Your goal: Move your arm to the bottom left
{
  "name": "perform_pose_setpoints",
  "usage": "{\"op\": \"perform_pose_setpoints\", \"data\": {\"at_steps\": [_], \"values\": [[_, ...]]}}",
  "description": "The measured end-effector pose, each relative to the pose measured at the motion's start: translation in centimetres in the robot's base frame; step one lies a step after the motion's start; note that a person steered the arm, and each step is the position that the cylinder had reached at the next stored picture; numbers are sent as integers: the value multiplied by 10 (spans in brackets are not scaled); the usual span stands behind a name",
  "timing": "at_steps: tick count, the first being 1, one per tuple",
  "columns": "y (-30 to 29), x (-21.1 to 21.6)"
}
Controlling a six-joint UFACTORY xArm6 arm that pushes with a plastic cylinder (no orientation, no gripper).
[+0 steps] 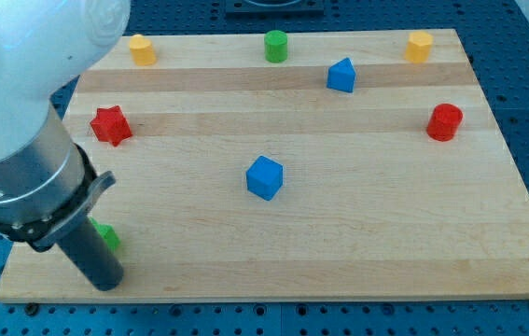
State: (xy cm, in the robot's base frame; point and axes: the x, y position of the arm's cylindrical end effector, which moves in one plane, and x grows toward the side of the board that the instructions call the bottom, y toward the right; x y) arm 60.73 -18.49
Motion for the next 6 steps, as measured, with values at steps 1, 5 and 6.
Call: {"op": "perform_pose_setpoints", "data": {"at_steps": [1,5,6], "values": [[-20,-2],[-68,-5],[-68,11]]}}
